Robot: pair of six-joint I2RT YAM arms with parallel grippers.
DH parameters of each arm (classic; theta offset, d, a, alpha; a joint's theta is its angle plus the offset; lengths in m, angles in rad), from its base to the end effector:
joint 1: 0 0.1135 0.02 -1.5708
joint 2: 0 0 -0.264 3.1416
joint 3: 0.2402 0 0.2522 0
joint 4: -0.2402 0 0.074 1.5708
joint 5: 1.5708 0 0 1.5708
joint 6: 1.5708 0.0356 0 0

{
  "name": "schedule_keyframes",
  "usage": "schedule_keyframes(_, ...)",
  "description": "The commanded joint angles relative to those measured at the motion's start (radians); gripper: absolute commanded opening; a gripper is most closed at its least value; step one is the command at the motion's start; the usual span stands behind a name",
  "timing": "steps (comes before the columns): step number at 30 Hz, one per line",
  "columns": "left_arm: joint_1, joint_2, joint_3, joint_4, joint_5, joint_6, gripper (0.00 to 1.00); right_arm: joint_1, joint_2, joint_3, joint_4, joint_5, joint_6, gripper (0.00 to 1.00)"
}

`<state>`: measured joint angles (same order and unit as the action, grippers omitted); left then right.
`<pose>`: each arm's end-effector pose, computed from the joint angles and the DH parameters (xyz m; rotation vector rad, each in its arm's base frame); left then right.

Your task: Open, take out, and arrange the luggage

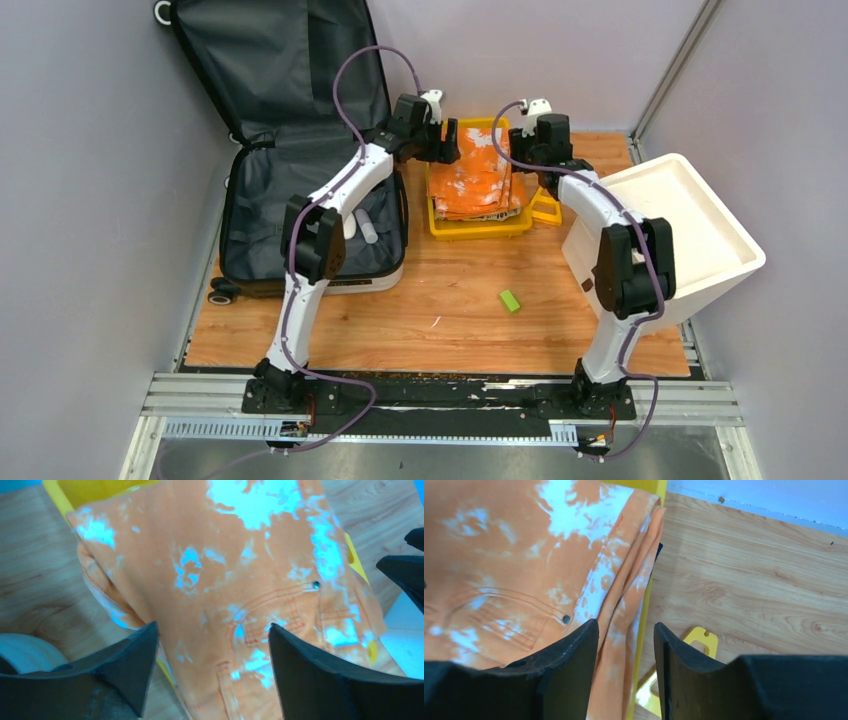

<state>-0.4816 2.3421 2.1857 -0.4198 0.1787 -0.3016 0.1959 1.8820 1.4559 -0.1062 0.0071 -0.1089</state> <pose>0.4816 -0.2589 0.2645 0.3050 2.1864 -0.6394 0.4347 0.0860 0.2626 -0.3151 2.0797 0.0448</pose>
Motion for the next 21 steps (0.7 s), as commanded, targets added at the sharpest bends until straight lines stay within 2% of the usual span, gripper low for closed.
schedule_keyframes(1,0.005,-0.223,-0.031,0.004,0.022,0.028,0.96,0.012,-0.145,0.026,-0.018,-0.089,0.129,0.40)
schedule_keyframes(3,0.005,-0.289,-0.096,0.004,-0.002,0.034,0.99,0.014,-0.165,0.001,-0.007,-0.157,0.193,0.34)
schedule_keyframes(6,0.005,-0.377,-0.206,0.004,-0.013,0.058,1.00,0.020,-0.165,-0.035,0.033,-0.212,0.237,0.32)
schedule_keyframes(11,0.005,-0.529,-0.318,-0.083,0.020,0.096,1.00,0.025,-0.078,-0.053,0.096,-0.202,0.291,0.23)
schedule_keyframes(15,0.005,-0.650,-0.444,-0.157,0.044,0.110,1.00,0.024,0.030,-0.034,0.097,-0.162,0.328,0.20)
schedule_keyframes(21,0.005,-0.859,-0.668,-0.189,-0.077,0.193,1.00,0.024,0.114,0.035,0.036,-0.104,0.347,0.20)
